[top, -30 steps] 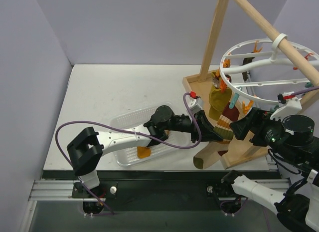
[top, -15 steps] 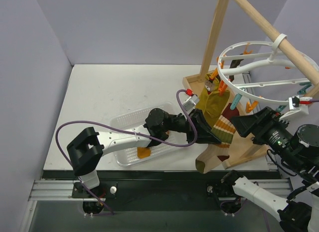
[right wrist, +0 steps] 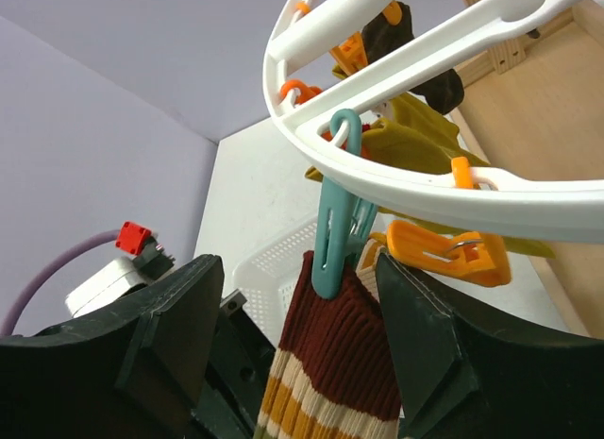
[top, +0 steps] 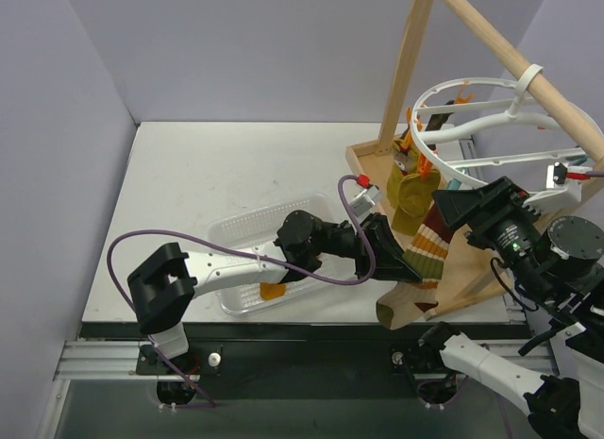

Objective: Remove the socks clipped to the hanger

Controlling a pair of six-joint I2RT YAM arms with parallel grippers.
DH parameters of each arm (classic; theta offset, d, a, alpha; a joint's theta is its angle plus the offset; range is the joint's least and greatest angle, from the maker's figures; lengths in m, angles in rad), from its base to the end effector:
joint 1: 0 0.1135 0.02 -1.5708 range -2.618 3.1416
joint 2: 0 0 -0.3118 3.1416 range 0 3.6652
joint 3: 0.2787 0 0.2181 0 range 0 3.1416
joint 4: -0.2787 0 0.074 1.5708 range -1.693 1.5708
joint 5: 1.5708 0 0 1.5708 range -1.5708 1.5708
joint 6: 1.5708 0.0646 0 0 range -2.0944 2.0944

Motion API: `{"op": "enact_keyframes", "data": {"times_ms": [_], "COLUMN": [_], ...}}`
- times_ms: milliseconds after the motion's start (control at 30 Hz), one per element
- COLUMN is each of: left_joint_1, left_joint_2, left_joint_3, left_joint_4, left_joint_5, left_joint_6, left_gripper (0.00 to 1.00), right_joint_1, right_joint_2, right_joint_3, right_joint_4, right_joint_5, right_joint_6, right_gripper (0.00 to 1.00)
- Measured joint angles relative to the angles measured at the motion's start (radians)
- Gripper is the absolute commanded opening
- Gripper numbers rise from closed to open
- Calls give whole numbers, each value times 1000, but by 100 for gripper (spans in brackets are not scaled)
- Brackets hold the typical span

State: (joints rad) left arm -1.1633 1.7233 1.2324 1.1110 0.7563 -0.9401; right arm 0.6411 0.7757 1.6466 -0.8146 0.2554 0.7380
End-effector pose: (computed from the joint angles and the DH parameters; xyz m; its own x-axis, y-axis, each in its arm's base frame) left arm 0.1095 -0.3656 0.4461 -0.5823 -0.1333 -0.8020 0.7103 -0.5633 -0.4221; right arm 0.0281 0.0006 0.5385 -0.2200 0.6481 -0.7291 -0.3089 0.6626 0.6823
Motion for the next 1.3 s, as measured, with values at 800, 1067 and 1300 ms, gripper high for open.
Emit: {"op": "enact_keyframes", "data": {"times_ms": [800, 1067, 1300], "left_joint_1": [-3, -6, -6], "left_joint_2": [-14, -18, -19], "left_joint_3": [0, 0, 0], "left_joint_4": [-1, -2, -2], "left_joint_5": [-3, -11, -11], "left_joint_6": [0, 1, 1], "left_gripper": [0, 0, 0], "right_joint_1": [-23, -40, -51], "right_joint_2": [59, 58, 51], "right_joint_3": [-64, -109, -141], "right_joint_4": [88, 116, 121], "right_joint_5": [142, 152, 158], "right_joint_6": [37, 52, 61], "right_gripper": [57, 48, 21]}}
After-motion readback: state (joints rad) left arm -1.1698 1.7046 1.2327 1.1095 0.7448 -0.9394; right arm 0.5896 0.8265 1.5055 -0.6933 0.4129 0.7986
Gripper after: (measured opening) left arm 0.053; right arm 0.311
